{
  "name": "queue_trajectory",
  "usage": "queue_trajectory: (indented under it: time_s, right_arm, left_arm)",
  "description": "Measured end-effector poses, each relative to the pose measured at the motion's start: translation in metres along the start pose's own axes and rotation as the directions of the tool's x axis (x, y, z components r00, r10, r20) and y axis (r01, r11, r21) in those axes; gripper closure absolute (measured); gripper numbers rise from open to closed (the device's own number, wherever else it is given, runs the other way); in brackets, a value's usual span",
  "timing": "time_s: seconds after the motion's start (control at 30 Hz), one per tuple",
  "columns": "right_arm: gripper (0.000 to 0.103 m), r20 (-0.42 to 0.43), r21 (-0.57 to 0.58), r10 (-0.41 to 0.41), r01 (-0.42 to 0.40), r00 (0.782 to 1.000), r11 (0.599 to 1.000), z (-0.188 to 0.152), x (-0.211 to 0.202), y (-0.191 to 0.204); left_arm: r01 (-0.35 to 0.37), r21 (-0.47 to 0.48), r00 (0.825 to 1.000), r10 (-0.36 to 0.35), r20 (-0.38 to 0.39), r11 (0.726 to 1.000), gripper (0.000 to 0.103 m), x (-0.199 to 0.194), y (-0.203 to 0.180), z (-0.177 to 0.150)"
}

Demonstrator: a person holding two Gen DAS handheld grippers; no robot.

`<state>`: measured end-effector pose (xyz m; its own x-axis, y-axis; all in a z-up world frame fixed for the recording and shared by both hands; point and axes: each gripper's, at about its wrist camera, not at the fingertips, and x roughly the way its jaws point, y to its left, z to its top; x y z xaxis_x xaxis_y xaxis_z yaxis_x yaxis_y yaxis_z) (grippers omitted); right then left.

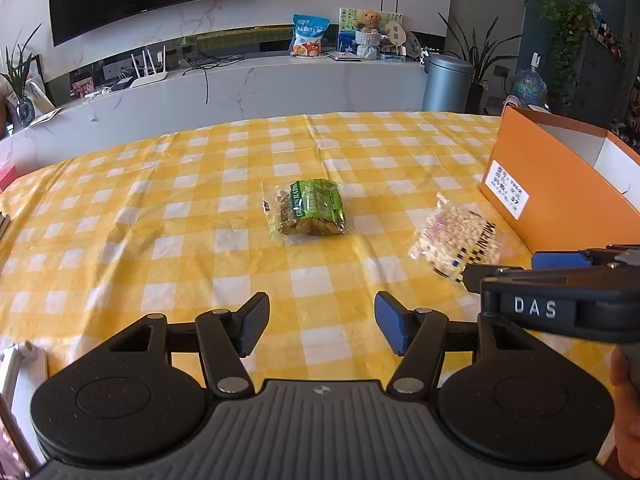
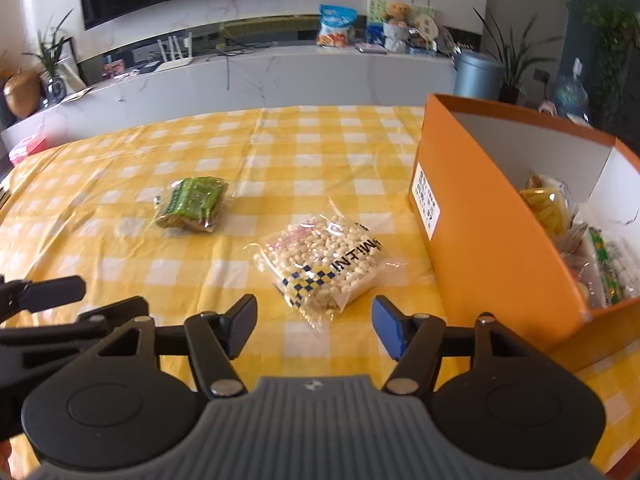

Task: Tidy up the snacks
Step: 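Move both tools back toward the raisin bag and peanut bag on the table, then grasp the white peanut bag with the right tool while the left grasps the green raisin bag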

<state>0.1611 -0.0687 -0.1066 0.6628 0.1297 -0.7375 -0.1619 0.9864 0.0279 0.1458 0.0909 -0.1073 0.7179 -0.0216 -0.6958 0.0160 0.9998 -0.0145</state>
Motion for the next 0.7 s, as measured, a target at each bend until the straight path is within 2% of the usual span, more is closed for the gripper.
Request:
queue_trajectory:
  time_s: [0.07,0.13,0.23,0.33,0.43,0.57,0.7]
  right_arm:
    - [0.026,-0.009,0.024,-0.01,0.011,1.0,1.0,0.007,0.012,-0.002]
    - [0.023,-0.008,0.015,-0.017,0.017,1.0,1.0,0.014,0.021,-0.002]
    - [0.021,-0.004,-0.079,-0.013,0.012,1.0,0.997,0.023,0.035,0.003]
    - [0.013,-0.003,-0.186,0.009,-0.01,1.0,0.982,0.031,0.047,0.005]
    - [0.012,-0.025,-0.257,0.044,-0.049,0.999,0.965,0.038,0.06,0.0]
    - [0.012,-0.086,-0.283,0.106,-0.127,0.991,0.951,0.043,0.071,-0.007]
    - [0.011,-0.103,-0.322,0.112,-0.14,0.988,0.936,0.041,0.078,-0.004]
  left_arm:
    - [-0.003,-0.004,1.0,0.003,0.002,1.0,0.032,0.007,0.004,0.005]
    - [-0.006,-0.003,1.0,0.006,0.009,1.0,0.031,0.011,0.007,0.009]
    - [-0.012,0.034,1.0,0.011,0.019,0.999,0.027,0.019,0.008,0.016]
    - [-0.015,0.077,1.0,0.013,0.019,0.997,0.026,0.027,0.007,0.022]
    - [0.006,0.091,1.0,-0.007,0.007,0.996,0.026,0.036,0.009,0.025]
    - [0.022,0.093,1.0,-0.023,0.013,0.995,0.024,0.043,0.01,0.029]
    - [0.031,0.101,0.999,-0.032,0.012,0.994,0.023,0.049,0.011,0.033]
